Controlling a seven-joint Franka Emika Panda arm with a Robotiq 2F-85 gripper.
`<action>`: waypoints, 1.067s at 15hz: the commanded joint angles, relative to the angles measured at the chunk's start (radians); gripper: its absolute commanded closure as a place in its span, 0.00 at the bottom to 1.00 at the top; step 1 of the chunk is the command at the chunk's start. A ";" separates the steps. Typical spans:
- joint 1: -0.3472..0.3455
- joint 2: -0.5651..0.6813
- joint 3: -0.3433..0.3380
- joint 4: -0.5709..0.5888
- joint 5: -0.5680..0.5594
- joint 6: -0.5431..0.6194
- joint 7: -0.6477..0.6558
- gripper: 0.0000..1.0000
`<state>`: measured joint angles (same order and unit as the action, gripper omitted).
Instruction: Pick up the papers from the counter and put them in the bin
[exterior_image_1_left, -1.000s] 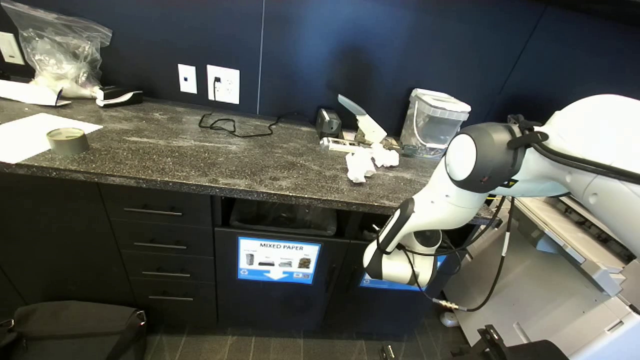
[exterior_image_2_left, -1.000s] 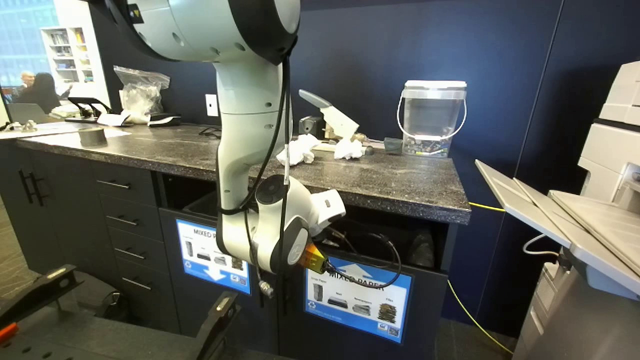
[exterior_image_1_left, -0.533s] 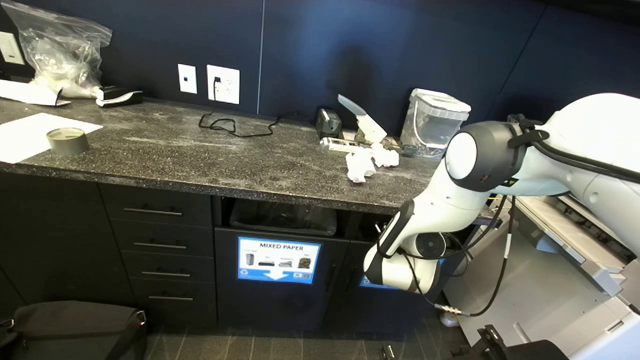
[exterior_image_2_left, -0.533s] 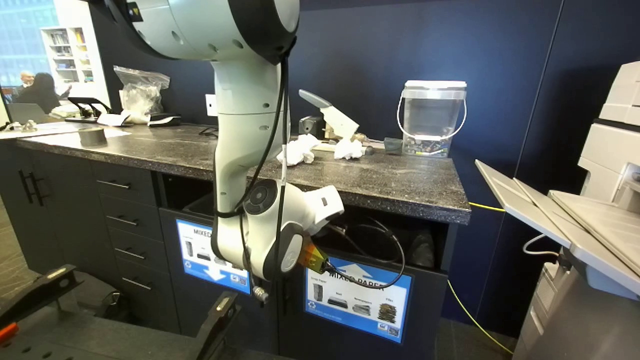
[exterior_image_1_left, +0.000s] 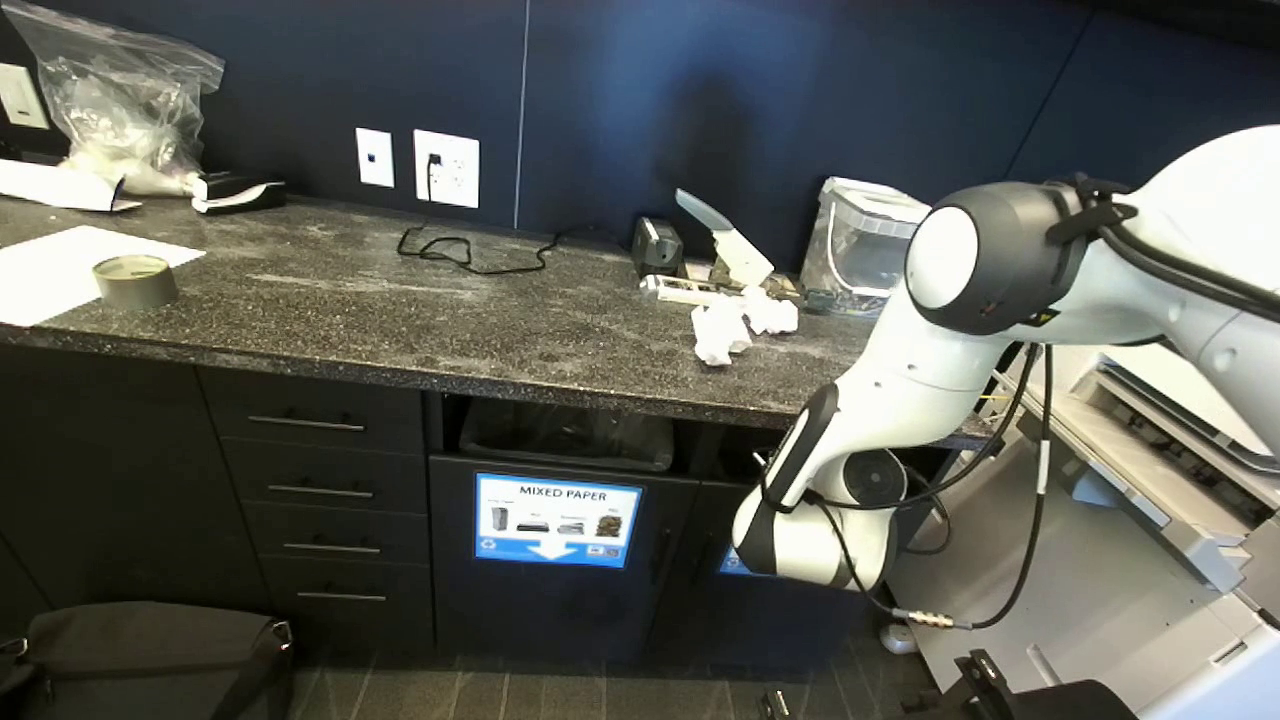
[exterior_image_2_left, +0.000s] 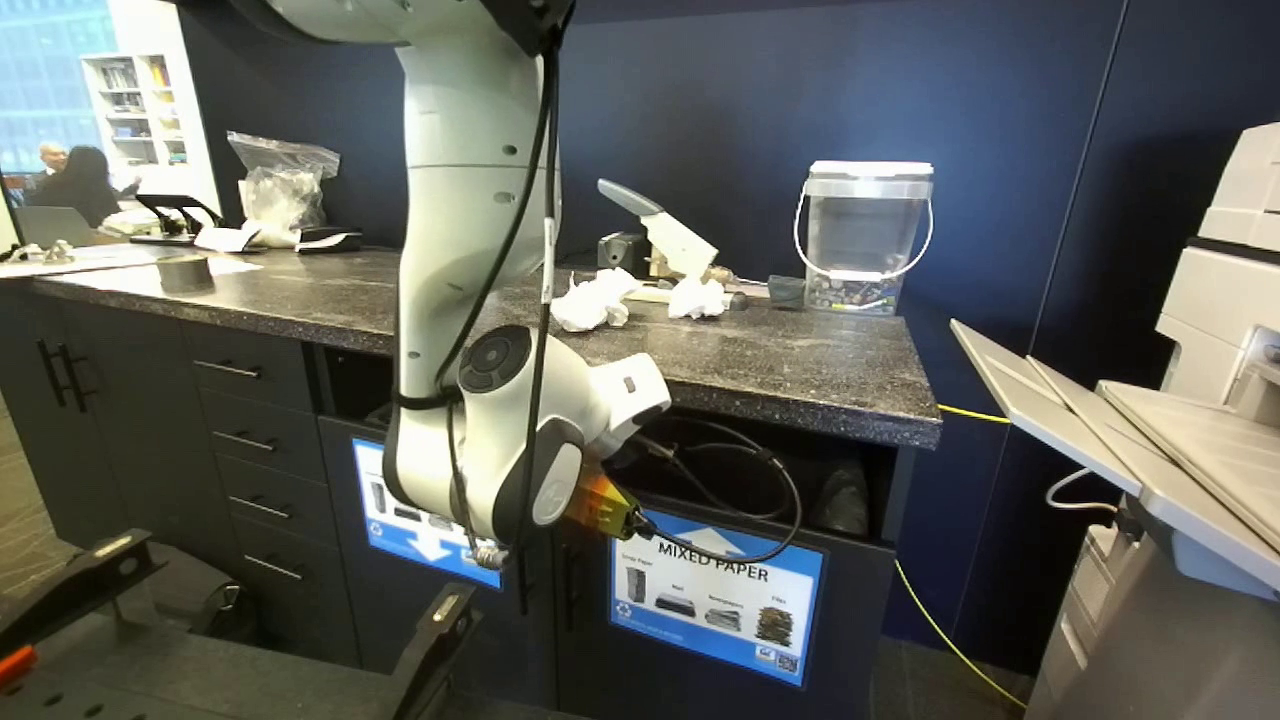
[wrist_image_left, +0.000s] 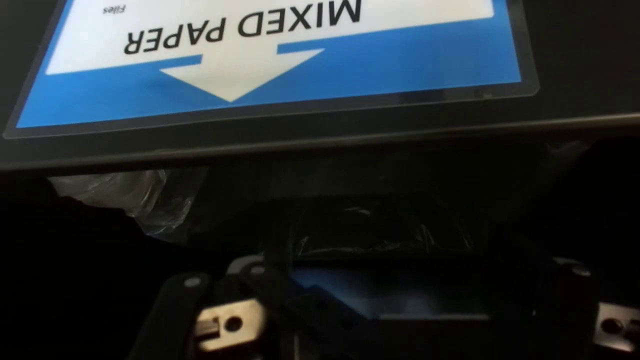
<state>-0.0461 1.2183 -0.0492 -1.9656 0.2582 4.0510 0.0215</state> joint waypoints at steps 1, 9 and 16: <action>0.024 -0.187 -0.010 -0.199 -0.020 -0.117 -0.033 0.00; 0.034 -0.596 -0.049 -0.429 -0.153 -0.614 -0.087 0.00; 0.071 -0.830 -0.120 -0.343 -0.248 -0.980 -0.084 0.00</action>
<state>0.0054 0.4731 -0.1387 -2.3425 0.0563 3.1775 -0.0663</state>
